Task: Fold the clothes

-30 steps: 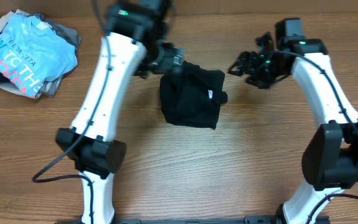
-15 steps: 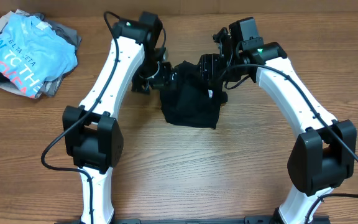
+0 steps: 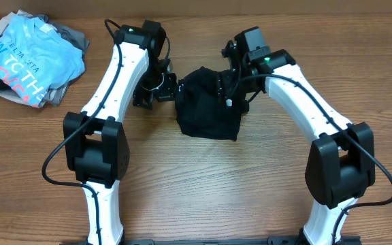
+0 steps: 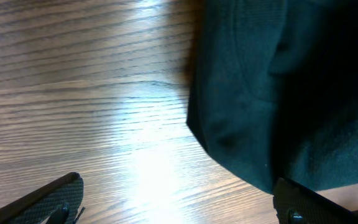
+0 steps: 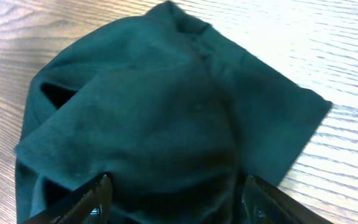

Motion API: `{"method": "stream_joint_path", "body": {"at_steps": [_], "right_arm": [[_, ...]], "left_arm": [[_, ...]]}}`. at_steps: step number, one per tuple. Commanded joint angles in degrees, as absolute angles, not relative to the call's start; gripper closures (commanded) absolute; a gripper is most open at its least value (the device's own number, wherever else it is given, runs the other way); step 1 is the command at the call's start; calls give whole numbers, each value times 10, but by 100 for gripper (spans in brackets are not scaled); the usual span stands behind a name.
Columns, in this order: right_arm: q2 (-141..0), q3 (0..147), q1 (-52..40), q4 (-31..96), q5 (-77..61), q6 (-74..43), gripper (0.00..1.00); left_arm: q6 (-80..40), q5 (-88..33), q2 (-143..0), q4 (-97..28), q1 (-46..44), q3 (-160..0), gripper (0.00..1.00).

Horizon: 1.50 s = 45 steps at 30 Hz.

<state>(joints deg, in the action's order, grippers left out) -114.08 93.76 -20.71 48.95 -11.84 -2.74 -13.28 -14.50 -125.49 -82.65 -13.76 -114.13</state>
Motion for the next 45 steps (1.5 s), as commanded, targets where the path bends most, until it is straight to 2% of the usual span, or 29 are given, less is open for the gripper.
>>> {"method": "stream_joint_path", "body": {"at_steps": [1,17,39,43,45], "right_arm": [[-1141,950,-222,492,-102,-12,28],[-1111,1019,-225,575,-87,-6,28],[-1167,981,-236,517,-129,3,29],[-1187,981,-236,505,-119,2,36],[-1194,981,-236,499,-103,-1,46]], "left_arm": [[-124,-135,-1256,-827,-134,-1135,0],[-124,-129,-1256,-824,-134,-1135,0],[-124,-129,-1256,-820,-134,-1135,0],[-124,-129,-1256,-820,-134,-1135,0],[-124,-129,-1256,-820,-134,-1135,0]]}}
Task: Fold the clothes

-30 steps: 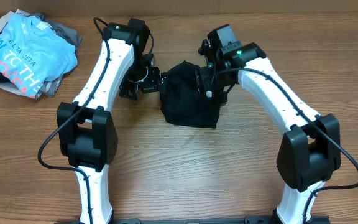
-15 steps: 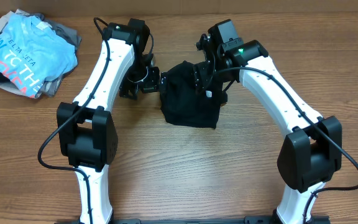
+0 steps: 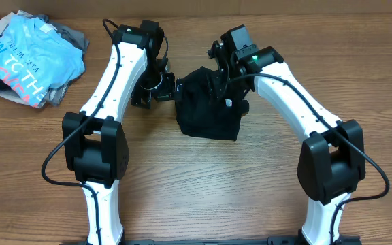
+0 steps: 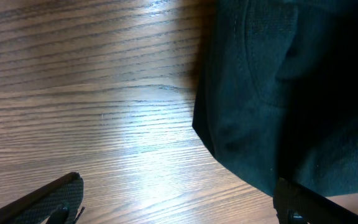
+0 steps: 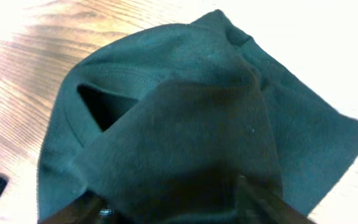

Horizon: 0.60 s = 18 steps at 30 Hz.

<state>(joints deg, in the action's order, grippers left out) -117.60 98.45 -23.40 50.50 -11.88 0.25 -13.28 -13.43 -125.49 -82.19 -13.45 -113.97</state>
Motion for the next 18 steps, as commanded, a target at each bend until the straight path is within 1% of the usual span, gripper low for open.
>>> {"method": "stream_joint_path", "body": {"at_steps": [1,3,4,6,7,8,9,14,18], "right_arm": [[-1195,981,-236,497,-98,-2,50],[-1195,981,-235,489,-87,-2,57],[-1195,983,-235,483,-74,-3,66],[-1195,985,-234,479,-39,-18,77],[-1195,986,-233,478,-24,-23,86],[-1195,987,-231,478,-8,-29,92],[-1195,987,-229,477,5,-33,94],[-1195,987,-221,478,90,-57,94],[-1195,987,-211,482,130,-58,94]], "left_arm": [[-124,-129,-1256,-820,-134,-1135,0],[-124,-129,-1256,-820,-134,-1135,0],[-124,-129,-1256,-820,-134,-1135,0],[-124,-129,-1256,-820,-134,-1135,0],[-124,-129,-1256,-821,-134,-1135,0],[-124,-129,-1256,-821,-134,-1135,0],[-124,-129,-1256,-820,-134,-1135,0],[-124,-129,-1256,-820,-134,-1135,0],[-124,-129,-1256,-820,-134,-1135,0]]}}
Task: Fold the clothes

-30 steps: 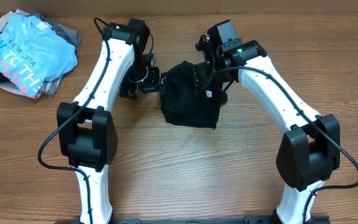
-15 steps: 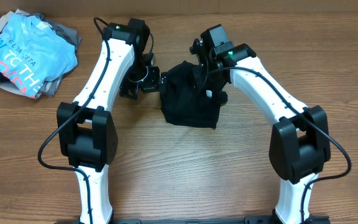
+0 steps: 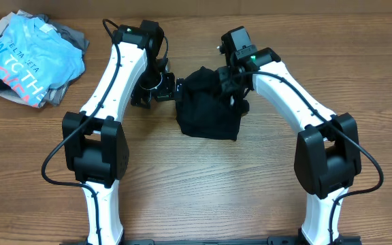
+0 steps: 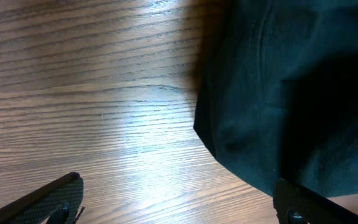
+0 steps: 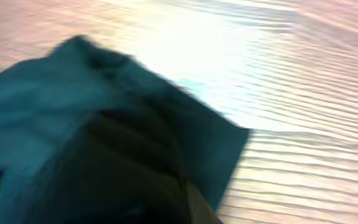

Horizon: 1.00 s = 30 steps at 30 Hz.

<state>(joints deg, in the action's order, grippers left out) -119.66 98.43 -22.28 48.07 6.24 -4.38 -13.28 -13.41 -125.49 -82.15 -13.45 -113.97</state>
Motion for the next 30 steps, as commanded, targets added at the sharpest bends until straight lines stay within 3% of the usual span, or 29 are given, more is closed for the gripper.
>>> {"method": "stream_joint_path", "body": {"at_steps": [1,7,11,12,15,22,28,30], "right_arm": [[-1195,987,-204,485,133,-59,94],[-1195,987,-171,516,132,-76,93],[-1196,986,-150,526,114,-76,85],[-1196,986,-145,525,107,-76,77],[-1198,986,-135,524,102,-80,69],[-1200,986,-119,551,108,-113,73],[-1200,988,-102,597,133,-166,22],[-1200,992,-97,619,133,-171,22]], "left_arm": [[-124,-129,-1256,-820,-134,-1135,0],[-124,-129,-1256,-820,-134,-1135,0],[-124,-129,-1256,-820,-134,-1135,0],[-124,-130,-1256,-820,-134,-1135,0],[-124,-130,-1256,-821,-134,-1135,0],[-124,-129,-1256,-820,-134,-1135,0],[-122,-129,-1256,-820,-134,-1135,0],[-122,-130,-1256,-820,-134,-1135,0]]}}
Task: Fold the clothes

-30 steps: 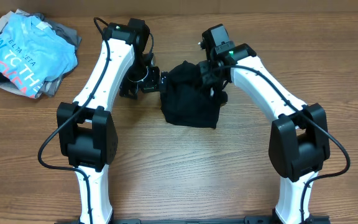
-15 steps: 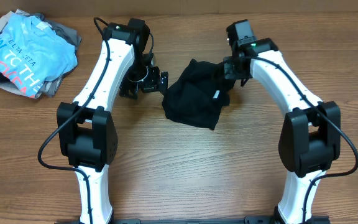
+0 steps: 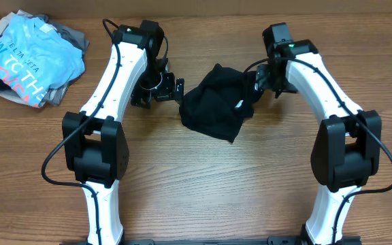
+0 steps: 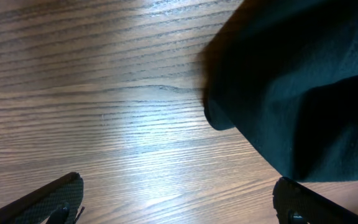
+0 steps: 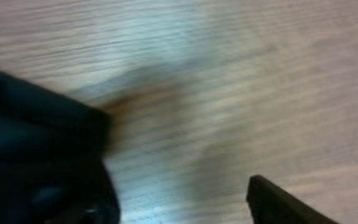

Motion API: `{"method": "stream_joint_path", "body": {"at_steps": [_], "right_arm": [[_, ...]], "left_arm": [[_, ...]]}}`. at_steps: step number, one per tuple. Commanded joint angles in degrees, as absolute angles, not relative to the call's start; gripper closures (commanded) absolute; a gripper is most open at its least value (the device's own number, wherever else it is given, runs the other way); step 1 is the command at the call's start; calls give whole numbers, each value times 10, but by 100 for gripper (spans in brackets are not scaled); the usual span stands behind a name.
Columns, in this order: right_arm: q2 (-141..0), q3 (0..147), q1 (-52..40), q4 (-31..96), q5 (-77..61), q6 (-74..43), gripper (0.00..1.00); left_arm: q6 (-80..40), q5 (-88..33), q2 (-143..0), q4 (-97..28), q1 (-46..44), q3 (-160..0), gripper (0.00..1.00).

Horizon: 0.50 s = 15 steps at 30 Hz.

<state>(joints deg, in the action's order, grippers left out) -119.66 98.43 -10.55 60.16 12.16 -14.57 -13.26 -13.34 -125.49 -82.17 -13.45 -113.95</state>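
A black garment [image 3: 215,103] lies crumpled in the middle of the wooden table [image 3: 203,190]. My left gripper [image 3: 166,89] stands open just left of it. In the left wrist view the garment [image 4: 297,81] fills the upper right, and only bare wood lies between that gripper's [image 4: 179,205] fingertips [image 4: 58,194]. My right gripper [image 3: 263,83] is at the garment's right edge, open. The right wrist view is blurred: dark cloth [image 5: 36,155] covers the left side and one fingertip [image 5: 278,199] shows at the lower right.
A pile of other clothes, with a light blue printed shirt [image 3: 29,54] on top of grey ones, sits at the table's far left corner. Both white arms reach in from the front edge on either side of the garment.
My right gripper has moved from over the garment's upper middle to its right edge. The garment's upper part now reaches further right and its shape has changed. The left gripper has not moved.
My right gripper stood open over the black garment's middle, then lower among its folds, then over its upper part in a blurred view. Now it is open at the right edge, and the cloth has shifted right. The left gripper stayed open beside the garment throughout.
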Motion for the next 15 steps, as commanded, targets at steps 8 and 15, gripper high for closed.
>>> {"method": "stream_joint_path", "body": {"at_steps": [8,15], "right_arm": [[-1198,1108,-91,795,154,-274,25],[-1198,1197,-90,875,113,-236,0]], "left_arm": [[-122,-129,-1256,-821,-134,-1135,0],[-122,-130,-1256,-821,-134,-1135,0]]}}
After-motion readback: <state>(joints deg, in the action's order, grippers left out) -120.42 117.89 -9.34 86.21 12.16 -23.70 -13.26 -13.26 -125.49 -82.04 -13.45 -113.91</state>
